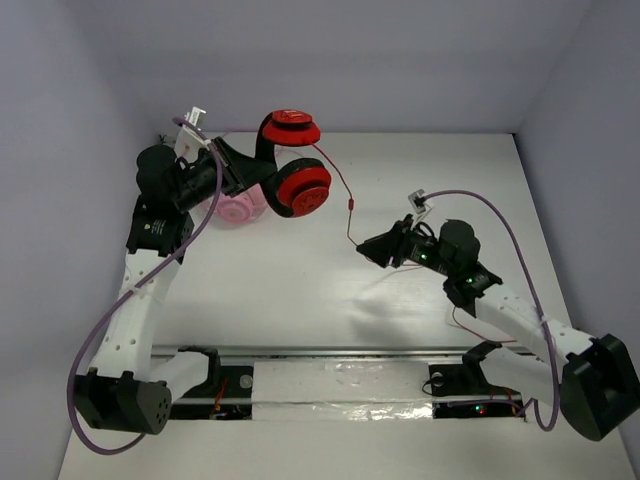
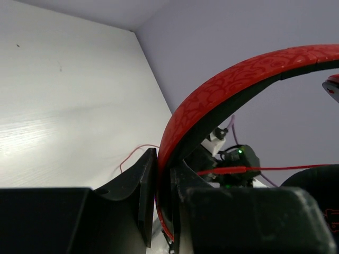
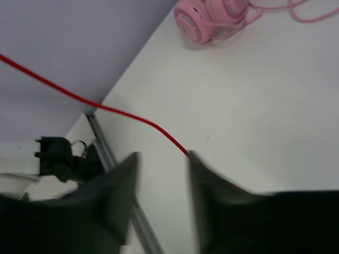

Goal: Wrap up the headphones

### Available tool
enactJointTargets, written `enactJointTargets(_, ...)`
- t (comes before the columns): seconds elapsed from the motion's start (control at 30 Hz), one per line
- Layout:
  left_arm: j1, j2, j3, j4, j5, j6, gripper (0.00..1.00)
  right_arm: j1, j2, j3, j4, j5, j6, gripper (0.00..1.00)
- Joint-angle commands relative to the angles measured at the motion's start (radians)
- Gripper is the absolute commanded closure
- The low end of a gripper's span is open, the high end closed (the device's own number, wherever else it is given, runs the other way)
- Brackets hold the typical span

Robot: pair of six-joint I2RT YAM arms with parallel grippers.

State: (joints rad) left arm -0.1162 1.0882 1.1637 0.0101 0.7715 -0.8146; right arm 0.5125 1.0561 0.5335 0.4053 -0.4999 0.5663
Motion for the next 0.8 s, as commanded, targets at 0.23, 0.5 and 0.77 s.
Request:
enactJointTargets(0.23,0.001,-0.07,0.097,-0.009,-0.026,0.043,1.0,0.008,0.12,0.074,0.056,-0.021,-0.134,0.14)
enactJointTargets(0.5,0.001,-0.054,0.09,-0.009,-0.023,0.04,1.0,0.008,0.3,0.046,0.227,-0.039,-0.112,0.37)
enactJointTargets(0.77,0.001,-0.044,-0.001,0.121,-0.069,-0.05,1.0,0.008,0.39,-0.043,0.478,-0.014,0.098,0.97)
